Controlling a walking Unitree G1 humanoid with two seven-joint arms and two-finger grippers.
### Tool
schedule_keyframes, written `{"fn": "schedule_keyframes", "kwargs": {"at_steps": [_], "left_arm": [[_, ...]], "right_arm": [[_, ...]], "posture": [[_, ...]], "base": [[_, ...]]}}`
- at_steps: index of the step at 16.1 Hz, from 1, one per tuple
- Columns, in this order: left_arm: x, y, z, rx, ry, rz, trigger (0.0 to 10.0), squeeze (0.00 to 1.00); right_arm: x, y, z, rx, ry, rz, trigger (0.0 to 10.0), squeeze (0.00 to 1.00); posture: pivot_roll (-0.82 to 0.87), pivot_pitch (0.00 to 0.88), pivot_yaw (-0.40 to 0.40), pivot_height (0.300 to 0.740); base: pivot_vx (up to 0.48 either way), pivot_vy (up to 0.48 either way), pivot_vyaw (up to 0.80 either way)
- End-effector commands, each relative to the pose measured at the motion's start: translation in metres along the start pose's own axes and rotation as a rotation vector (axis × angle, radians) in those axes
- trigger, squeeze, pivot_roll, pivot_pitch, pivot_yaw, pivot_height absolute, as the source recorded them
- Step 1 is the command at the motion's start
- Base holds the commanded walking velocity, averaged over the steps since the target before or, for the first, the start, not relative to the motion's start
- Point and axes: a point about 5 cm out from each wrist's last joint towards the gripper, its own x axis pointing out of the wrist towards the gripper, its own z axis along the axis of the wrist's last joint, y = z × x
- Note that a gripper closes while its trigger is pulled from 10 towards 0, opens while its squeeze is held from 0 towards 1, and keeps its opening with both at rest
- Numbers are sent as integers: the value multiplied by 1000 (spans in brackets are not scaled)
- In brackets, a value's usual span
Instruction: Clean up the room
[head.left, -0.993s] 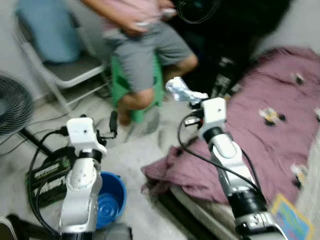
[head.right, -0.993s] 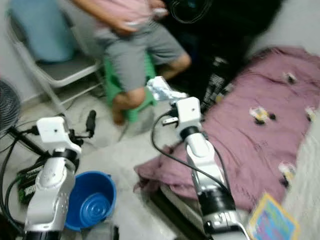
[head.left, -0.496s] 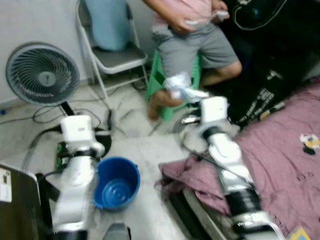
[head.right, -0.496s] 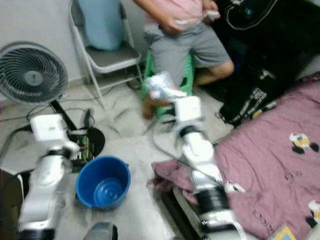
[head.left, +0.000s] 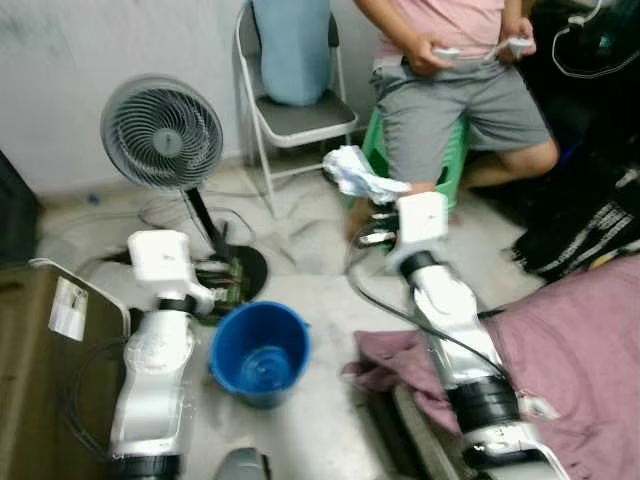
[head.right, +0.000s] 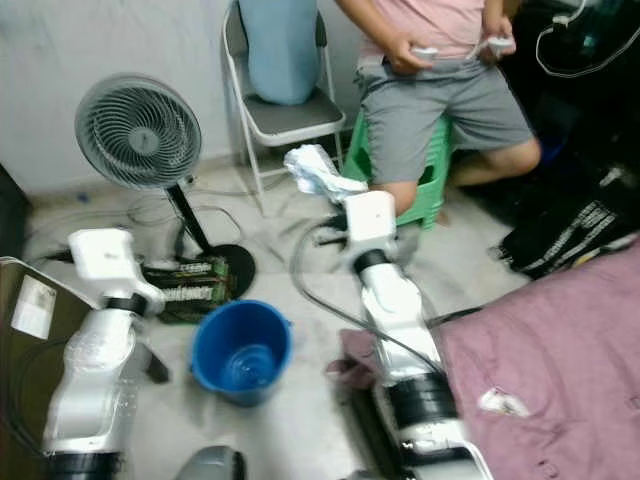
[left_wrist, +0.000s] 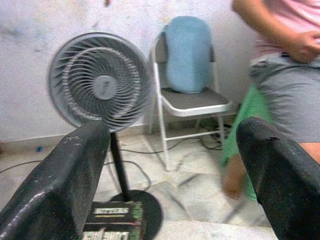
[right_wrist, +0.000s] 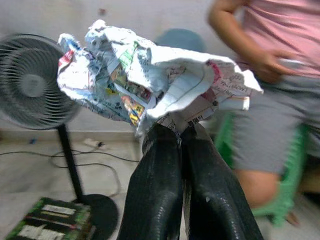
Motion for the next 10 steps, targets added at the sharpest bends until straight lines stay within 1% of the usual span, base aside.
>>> {"fn": "schedule_keyframes", "kwargs": {"at_steps": [1, 2, 4, 8, 10], "left_arm": [[3, -2, 0, 2, 3, -23, 10000, 0], [7, -6, -1, 1, 10, -54, 10000, 0], [10, -12, -2, -4, 18, -80, 10000, 0], [9, -13, -3, -8, 14, -69, 10000, 0], [8, -11, -2, -4, 6, -54, 10000, 0]], "right_arm": [[0, -4, 6, 5, -29, -24, 10000, 0], [-2, -7, 6, 3, -32, -43, 10000, 0], [-3, -12, 7, -4, -37, -57, 10000, 0], [-2, -9, 8, -25, -36, -31, 10000, 0], [0, -1, 10, -40, -38, 3, 10000, 0]], "posture": [[-67, 0, 1, 740], [-88, 0, 21, 740], [-108, 0, 26, 740], [-94, 0, -2, 740], [-74, 0, -31, 740]], "base": [[0, 0, 0], [0, 0, 0], [0, 0, 0], [0, 0, 0], [0, 0, 800]]}}
